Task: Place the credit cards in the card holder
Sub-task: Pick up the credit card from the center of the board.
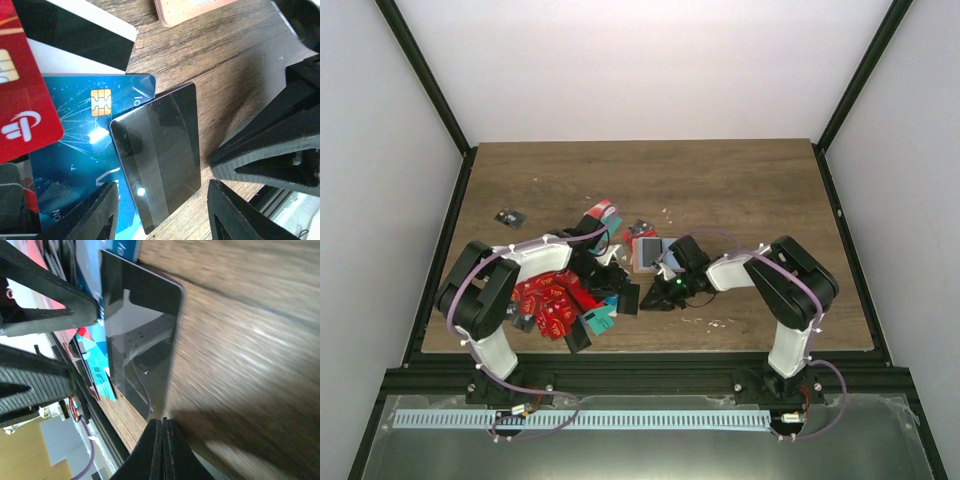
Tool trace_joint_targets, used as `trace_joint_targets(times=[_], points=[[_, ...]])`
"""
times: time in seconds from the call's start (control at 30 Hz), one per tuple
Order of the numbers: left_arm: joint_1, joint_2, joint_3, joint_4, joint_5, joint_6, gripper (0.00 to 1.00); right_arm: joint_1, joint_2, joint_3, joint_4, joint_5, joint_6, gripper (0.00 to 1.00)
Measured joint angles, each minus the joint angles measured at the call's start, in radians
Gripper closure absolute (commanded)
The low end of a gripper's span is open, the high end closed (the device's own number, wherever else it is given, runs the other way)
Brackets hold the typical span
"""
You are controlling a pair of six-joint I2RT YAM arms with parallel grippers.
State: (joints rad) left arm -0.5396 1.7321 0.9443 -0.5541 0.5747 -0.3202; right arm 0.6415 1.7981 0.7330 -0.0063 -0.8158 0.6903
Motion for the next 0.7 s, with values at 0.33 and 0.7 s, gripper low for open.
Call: trace_joint_targets(times=[0.33,0.7], points=[[0.004,0.008,0.003,0.010,-0.004,0.010,0.49,0.026,0.114,0.076,0.073,-0.094,0.014,0.99],[0.022,-0.041,-0.064,0.090,0.021,-0.024,0.51,0.026,0.144,0.092,0.091,-0.137,0.003,0.99]])
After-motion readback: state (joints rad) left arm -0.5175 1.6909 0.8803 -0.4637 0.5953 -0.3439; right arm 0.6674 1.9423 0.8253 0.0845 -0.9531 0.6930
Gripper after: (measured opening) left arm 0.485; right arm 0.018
